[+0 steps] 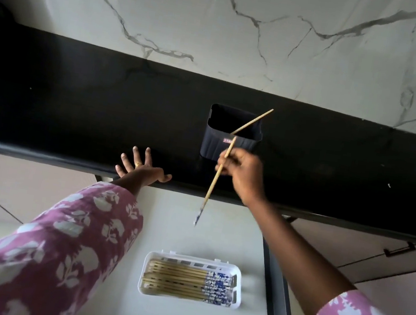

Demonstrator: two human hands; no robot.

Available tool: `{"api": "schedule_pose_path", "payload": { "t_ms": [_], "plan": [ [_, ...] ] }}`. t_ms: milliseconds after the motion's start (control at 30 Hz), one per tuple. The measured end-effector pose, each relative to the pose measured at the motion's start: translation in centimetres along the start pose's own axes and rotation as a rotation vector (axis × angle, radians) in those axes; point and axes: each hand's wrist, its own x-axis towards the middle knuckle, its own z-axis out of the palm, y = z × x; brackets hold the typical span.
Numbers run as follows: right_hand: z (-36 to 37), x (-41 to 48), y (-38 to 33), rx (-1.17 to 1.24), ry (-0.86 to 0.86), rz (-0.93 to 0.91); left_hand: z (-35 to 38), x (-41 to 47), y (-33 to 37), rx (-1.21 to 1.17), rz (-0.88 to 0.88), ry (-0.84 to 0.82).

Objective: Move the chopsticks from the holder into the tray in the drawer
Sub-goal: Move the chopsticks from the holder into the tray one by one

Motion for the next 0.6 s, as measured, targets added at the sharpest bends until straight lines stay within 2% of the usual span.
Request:
{"api": "schedule_pose_path", "payload": {
  "t_ms": [67,267,400,533,600],
  "plan": [
    [1.8,-2.2,3.0,-0.148,-0.14,0.042,0.1,0.2,0.0,0.008,0.001,0.005],
    [6.3,-8.8,9.5,-0.68,-0.632,-0.06,0.4,1.1,-0.1,0.016,0.001,0.013],
    [7.8,-12.0,12.8,-0.897,-0.805,-0.04,0.5,1.5,-0.1,0.015,-0.001,0.009],
    [8.8,-13.7,14.7,-0.991,-0.946,-0.019,0.7,2.3,-0.1,0.032,-0.021,-0.002],
    [9.1,-14.5,15.0,-1.003,-0.889,0.002,0.8,2.8,-0.1,0.034,-0.023,-0.012]
  ]
}}
